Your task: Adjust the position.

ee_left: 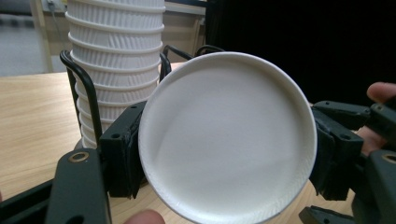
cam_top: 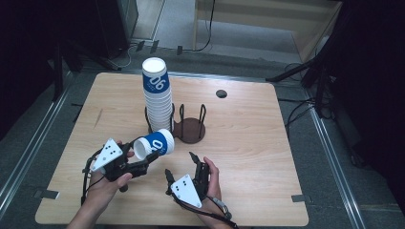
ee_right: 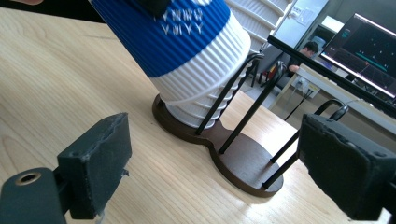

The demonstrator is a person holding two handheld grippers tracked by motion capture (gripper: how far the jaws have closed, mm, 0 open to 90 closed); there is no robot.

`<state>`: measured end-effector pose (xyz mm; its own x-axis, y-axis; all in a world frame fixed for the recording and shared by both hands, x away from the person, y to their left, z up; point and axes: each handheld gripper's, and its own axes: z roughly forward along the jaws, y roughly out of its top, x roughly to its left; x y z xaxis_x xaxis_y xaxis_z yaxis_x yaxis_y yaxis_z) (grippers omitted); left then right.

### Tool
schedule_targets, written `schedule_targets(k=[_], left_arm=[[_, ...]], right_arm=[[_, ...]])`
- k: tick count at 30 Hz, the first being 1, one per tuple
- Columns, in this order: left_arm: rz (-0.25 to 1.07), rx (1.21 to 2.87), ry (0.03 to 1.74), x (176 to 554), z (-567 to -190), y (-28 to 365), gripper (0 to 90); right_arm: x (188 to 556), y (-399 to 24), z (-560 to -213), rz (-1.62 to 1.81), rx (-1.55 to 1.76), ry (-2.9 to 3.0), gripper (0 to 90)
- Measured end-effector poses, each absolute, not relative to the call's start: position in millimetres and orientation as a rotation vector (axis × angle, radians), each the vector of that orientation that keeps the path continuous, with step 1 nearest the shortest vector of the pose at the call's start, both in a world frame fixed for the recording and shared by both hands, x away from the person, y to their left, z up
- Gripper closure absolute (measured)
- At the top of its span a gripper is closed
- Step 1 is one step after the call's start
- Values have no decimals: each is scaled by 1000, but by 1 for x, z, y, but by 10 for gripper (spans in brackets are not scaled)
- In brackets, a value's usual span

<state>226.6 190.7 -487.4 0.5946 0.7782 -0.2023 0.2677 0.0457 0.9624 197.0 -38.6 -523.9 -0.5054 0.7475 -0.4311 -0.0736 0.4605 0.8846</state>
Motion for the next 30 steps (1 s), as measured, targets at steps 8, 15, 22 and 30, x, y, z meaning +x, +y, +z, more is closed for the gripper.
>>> schedule_targets(k=[8,15,22,30], left_arm=[[565,1493,935,223,-489,189,264],[562,1459,912,218,-491,191,267],[573,1410,919,219,-492,191,269],[575,1377,898,221,-492,189,269]], right_arm=[[199,-42,-521,1221,632,1841,113],[199,-44,-515,1332,721,1851,136],[198,-43,-511,1436,793,1859,184],[204,-49,-500,1526,1105,1890,62]])
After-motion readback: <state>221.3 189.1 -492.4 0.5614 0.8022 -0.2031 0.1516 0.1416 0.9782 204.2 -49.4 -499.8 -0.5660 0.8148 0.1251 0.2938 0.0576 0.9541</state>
